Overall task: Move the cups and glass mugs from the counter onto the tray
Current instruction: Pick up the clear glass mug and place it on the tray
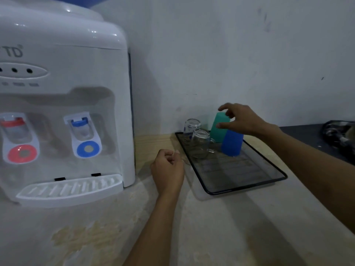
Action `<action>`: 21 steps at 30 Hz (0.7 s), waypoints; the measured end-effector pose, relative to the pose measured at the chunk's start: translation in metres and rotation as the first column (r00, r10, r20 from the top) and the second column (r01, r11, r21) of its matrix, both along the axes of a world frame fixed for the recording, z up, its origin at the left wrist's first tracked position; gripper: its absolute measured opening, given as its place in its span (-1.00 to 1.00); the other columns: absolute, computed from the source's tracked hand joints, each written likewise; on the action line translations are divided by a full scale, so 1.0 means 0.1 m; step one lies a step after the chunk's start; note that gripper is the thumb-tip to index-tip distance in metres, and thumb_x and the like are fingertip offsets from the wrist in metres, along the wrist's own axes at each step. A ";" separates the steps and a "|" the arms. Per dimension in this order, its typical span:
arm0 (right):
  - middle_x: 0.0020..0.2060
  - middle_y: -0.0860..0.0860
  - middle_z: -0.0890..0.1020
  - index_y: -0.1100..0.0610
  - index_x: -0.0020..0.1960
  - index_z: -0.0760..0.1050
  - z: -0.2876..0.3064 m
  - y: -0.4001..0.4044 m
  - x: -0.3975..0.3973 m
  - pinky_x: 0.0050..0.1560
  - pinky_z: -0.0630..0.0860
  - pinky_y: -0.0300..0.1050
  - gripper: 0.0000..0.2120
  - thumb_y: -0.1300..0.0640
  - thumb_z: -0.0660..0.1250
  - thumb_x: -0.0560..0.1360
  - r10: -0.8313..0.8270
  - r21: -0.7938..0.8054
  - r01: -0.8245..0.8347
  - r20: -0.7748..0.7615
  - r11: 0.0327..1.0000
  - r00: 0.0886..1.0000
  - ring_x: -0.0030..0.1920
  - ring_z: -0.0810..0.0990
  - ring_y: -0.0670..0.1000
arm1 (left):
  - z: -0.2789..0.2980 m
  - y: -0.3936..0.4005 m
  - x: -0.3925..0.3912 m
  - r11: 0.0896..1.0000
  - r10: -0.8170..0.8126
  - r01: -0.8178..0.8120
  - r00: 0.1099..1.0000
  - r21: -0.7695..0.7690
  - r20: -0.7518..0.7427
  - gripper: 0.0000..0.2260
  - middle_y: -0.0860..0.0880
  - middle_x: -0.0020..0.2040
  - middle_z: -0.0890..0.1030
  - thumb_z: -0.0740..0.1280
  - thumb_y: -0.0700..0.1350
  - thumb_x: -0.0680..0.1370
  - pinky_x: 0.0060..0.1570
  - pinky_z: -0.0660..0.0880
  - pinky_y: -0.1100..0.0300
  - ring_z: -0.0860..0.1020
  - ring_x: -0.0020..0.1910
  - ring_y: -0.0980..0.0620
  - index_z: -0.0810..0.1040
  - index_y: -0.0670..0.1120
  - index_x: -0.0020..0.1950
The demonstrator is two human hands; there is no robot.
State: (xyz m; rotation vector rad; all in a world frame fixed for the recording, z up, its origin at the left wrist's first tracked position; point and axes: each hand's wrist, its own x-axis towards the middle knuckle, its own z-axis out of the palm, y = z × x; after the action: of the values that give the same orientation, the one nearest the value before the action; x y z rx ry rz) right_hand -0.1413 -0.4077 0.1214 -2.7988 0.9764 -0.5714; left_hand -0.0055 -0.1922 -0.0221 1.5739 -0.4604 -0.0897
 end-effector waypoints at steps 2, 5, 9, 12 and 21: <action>0.30 0.19 0.60 0.02 0.48 0.44 -0.02 -0.09 -0.17 0.12 0.46 -0.05 -0.26 -0.19 0.59 0.40 -0.103 0.068 0.110 -0.098 0.992 0.990 0.18 0.56 0.10 | 0.00 0.00 -0.02 1.000 -0.005 0.005 1.000 0.004 -0.004 -0.93 0.15 -0.24 0.64 0.40 -0.07 0.56 -0.28 0.46 0.30 0.59 -0.25 0.23 0.62 0.01 -0.12; 0.38 0.21 0.55 0.03 0.54 0.38 -0.17 -0.12 -0.32 0.16 0.46 -0.01 -0.23 -0.05 0.61 0.42 -0.148 0.153 0.177 -0.186 0.972 0.971 0.20 0.55 0.16 | 0.02 0.02 -0.04 1.000 -0.010 0.010 1.000 -0.002 -0.012 -0.92 0.15 -0.25 0.64 0.40 -0.08 0.56 -0.32 0.42 0.40 0.58 -0.29 0.28 0.61 0.03 -0.14; 0.28 0.27 0.60 0.02 0.55 0.37 -0.28 -0.16 -0.34 -0.02 0.48 -0.03 -0.24 0.12 0.62 0.43 -0.158 0.139 0.174 -0.123 0.975 0.980 0.01 0.54 0.13 | 0.05 0.02 -0.04 1.000 -0.014 0.014 1.000 -0.018 -0.008 -0.90 0.14 -0.27 0.64 0.40 -0.11 0.55 -0.38 0.39 0.52 0.57 -0.26 0.36 0.60 0.02 -0.17; 0.30 0.27 0.58 0.04 0.54 0.38 -0.28 -0.20 -0.32 -0.02 0.48 -0.03 -0.25 0.15 0.61 0.43 -0.163 0.129 0.178 -0.115 0.976 0.980 0.02 0.52 0.12 | 0.05 0.02 -0.04 1.000 -0.012 0.012 1.000 -0.022 -0.010 -0.90 0.13 -0.28 0.65 0.41 -0.11 0.54 -0.40 0.39 0.50 0.58 -0.27 0.34 0.61 0.01 -0.18; 0.33 0.27 0.57 0.03 0.56 0.34 -0.32 -0.17 -0.32 0.08 0.58 0.08 -0.21 0.17 0.61 0.42 -0.183 0.158 0.197 -0.098 0.968 0.978 0.05 0.56 0.15 | 0.04 0.02 -0.03 1.000 0.011 -0.010 1.000 -0.008 0.013 -0.89 0.12 -0.29 0.65 0.39 -0.15 0.51 -0.29 0.48 0.29 0.59 -0.29 0.22 0.61 0.02 -0.20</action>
State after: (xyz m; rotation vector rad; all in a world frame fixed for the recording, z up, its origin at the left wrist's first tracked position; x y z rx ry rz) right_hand -0.1731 -0.4243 0.0899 -2.6169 1.2575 -0.3772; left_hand -0.0081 -0.1904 -0.0181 1.5701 -0.4621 -0.0697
